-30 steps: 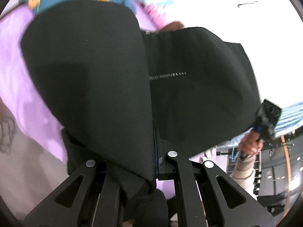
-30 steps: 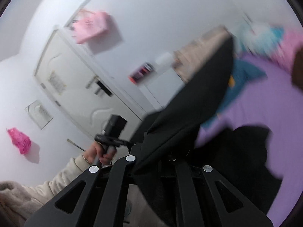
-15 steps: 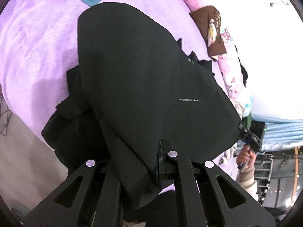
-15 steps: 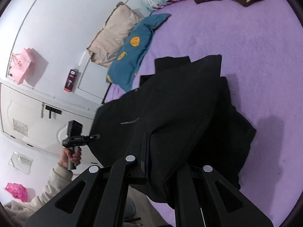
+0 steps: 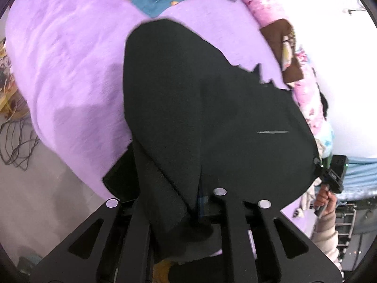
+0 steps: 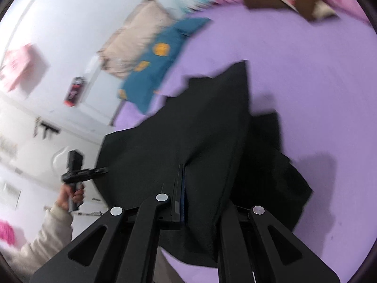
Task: Fold large clothes
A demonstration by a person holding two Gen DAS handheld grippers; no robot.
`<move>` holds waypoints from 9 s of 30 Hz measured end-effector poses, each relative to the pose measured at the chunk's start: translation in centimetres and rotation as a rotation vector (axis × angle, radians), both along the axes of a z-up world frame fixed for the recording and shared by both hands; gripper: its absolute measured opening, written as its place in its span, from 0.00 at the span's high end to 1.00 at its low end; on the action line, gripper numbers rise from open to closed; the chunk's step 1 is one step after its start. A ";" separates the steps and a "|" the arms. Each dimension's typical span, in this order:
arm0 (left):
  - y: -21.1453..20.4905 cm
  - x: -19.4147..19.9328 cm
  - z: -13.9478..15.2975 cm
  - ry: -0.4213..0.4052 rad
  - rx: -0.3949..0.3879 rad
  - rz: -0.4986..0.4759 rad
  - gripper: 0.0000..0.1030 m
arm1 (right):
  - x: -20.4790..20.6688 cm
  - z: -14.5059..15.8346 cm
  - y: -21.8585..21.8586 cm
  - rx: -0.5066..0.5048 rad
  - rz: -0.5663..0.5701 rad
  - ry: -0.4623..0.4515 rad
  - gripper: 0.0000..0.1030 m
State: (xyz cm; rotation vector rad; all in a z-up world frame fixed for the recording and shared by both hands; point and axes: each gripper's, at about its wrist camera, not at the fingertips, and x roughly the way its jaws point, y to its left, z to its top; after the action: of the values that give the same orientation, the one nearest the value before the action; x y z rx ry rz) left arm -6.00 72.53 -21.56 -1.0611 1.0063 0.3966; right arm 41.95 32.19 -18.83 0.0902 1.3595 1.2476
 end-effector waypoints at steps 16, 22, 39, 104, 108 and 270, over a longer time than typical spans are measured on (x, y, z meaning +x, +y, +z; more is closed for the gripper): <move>-0.5 0.3 5.5 0.206 0.380 0.002 0.40 | -0.6 3.3 -0.8 -0.143 -0.090 -0.324 0.29; -6.7 3.3 9.8 0.150 0.601 0.023 0.09 | -4.7 8.7 1.9 -0.042 0.001 -0.456 0.12; -8.5 8.1 -3.6 0.183 0.532 0.089 0.06 | -8.6 -4.1 6.6 -0.221 0.106 -0.467 0.06; -45.5 -8.8 16.0 0.063 0.733 0.191 0.06 | -39.3 14.9 -22.5 0.017 -0.032 -0.719 0.06; -45.6 -8.7 16.1 0.075 0.736 0.176 0.06 | -39.7 15.0 -22.6 0.027 -0.025 -0.729 0.06; -47.6 -10.9 18.0 0.062 0.816 0.231 0.06 | -39.9 15.5 -23.0 0.048 -0.049 -0.724 0.06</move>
State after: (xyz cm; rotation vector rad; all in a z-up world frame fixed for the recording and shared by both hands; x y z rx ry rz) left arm -16.86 24.97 -3.52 -0.4188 0.6657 0.9381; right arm 2.07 9.15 -3.29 -0.2725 0.6949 1.1152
